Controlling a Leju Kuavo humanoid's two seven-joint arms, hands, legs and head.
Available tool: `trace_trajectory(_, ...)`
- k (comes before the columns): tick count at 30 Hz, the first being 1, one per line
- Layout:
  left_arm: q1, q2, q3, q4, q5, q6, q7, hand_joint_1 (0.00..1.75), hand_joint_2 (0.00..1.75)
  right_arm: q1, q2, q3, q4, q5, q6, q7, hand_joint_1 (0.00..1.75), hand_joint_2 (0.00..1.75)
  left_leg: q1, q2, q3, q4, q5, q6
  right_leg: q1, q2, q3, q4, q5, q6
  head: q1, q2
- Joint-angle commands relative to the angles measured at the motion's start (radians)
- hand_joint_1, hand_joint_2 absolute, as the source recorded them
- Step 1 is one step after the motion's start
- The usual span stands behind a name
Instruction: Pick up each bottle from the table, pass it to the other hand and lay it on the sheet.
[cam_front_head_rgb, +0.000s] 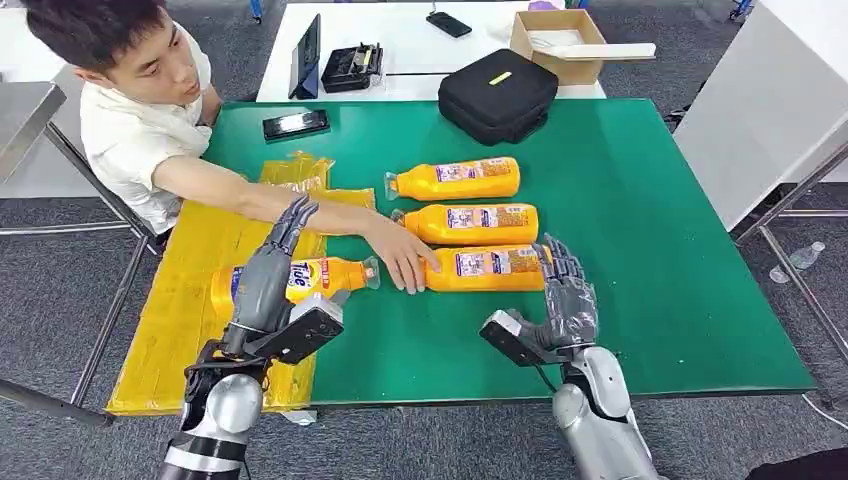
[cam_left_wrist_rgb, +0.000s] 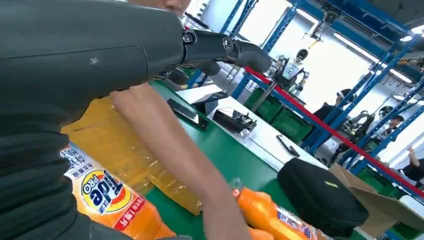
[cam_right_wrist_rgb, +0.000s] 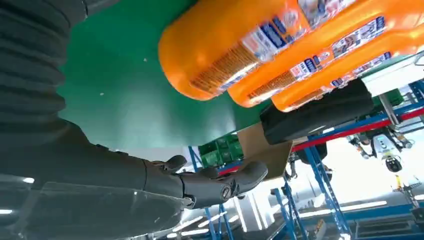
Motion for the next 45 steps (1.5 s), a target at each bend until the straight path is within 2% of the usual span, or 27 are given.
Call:
trace_trajectory(1, 0.092, -0.046, -0.015, -0.062, 0.157, -0.016, -0.042, 0.00, 1.75, -0.040, -0.070, -0.003, 0.078, 0.094, 0.106, 0.152, 0.00, 1.75, 0.000, 0.002, 0.002, 0.000, -0.001, 0.001, 0.000, 0.000, 0.002, -0.001, 0.000, -0.002, 0.000, 0.000)
trace_trajectory(5, 0.095, -0.039, -0.029, -0.048, 0.115, 0.033, -0.041, 0.00, 1.75, -0.067, -0.075, -0.007, 0.150, 0.112, 0.153, 0.177, 0.00, 1.75, -0.001, 0.000, 0.001, -0.001, 0.000, 0.001, -0.001, -0.001, 0.002, -0.001, 0.000, -0.001, 0.000, 0.000)
trace_trajectory(11, 0.079, -0.039, -0.044, -0.037, 0.093, 0.044, -0.039, 0.00, 1.75, -0.122, -0.069, 0.030, 0.193, 0.129, 0.187, 0.196, 0.00, 1.75, -0.001, 0.004, 0.002, 0.000, -0.001, 0.001, 0.000, 0.002, 0.002, -0.001, 0.001, -0.004, 0.000, 0.000)
trace_trajectory(17, 0.057, -0.042, -0.064, -0.010, 0.094, 0.045, -0.043, 0.00, 1.75, -0.200, -0.057, 0.063, 0.298, 0.113, 0.240, 0.206, 0.00, 1.75, -0.001, 0.003, 0.001, 0.000, 0.000, 0.001, -0.001, 0.002, 0.000, -0.001, 0.001, -0.001, 0.000, 0.000)
trace_trajectory(21, 0.051, -0.049, -0.059, -0.034, 0.093, 0.037, -0.038, 0.00, 1.75, -0.239, -0.083, 0.098, 0.387, 0.111, 0.276, 0.239, 0.00, 1.75, -0.001, 0.003, 0.002, 0.000, 0.000, 0.002, 0.000, 0.002, 0.002, -0.002, 0.001, -0.002, 0.000, 0.000)
trace_trajectory(32, 0.062, -0.050, -0.055, -0.041, 0.086, 0.029, -0.033, 0.00, 1.75, -0.259, -0.095, 0.100, 0.379, 0.127, 0.255, 0.267, 0.00, 1.75, -0.001, 0.001, 0.002, 0.000, 0.000, 0.001, -0.001, 0.000, 0.002, -0.001, 0.001, 0.000, 0.000, 0.000)
trace_trajectory(36, 0.052, -0.049, -0.064, -0.029, 0.089, 0.030, -0.042, 0.00, 1.75, -0.294, -0.089, 0.096, 0.410, 0.120, 0.277, 0.266, 0.00, 1.75, -0.001, 0.001, 0.002, 0.000, 0.001, 0.002, -0.001, 0.000, 0.002, -0.001, 0.002, -0.001, 0.000, 0.000)
trace_trajectory(37, 0.047, -0.049, -0.067, -0.031, 0.090, 0.029, -0.044, 0.00, 1.75, -0.311, -0.095, 0.099, 0.441, 0.108, 0.316, 0.248, 0.00, 1.75, -0.002, 0.001, 0.001, 0.000, 0.001, 0.003, -0.002, 0.000, 0.001, 0.000, 0.002, 0.000, 0.000, 0.000)
trace_trajectory(38, 0.042, -0.046, -0.070, -0.029, 0.091, 0.028, -0.046, 0.00, 1.75, -0.326, -0.113, 0.117, 0.475, 0.107, 0.343, 0.241, 1.69, 1.75, -0.001, 0.002, 0.002, 0.000, 0.001, 0.003, -0.001, 0.000, 0.002, -0.001, 0.002, 0.000, 0.000, 0.000)
trace_trajectory(39, 0.038, -0.043, -0.072, -0.028, 0.095, 0.027, -0.050, 0.00, 1.75, -0.342, -0.130, 0.129, 0.510, 0.093, 0.378, 0.234, 1.75, 1.75, -0.001, 0.002, 0.002, 0.000, 0.001, 0.003, 0.000, 0.000, 0.002, -0.001, 0.002, -0.001, 0.000, 0.000)
trace_trajectory(45, 0.016, -0.029, -0.080, -0.001, 0.109, 0.028, -0.064, 0.00, 1.75, -0.380, -0.229, 0.192, 0.615, 0.026, 0.504, 0.197, 1.75, 1.75, -0.001, -0.002, 0.003, 0.000, 0.003, 0.004, 0.000, -0.005, 0.005, -0.003, 0.003, 0.000, 0.000, 0.000)
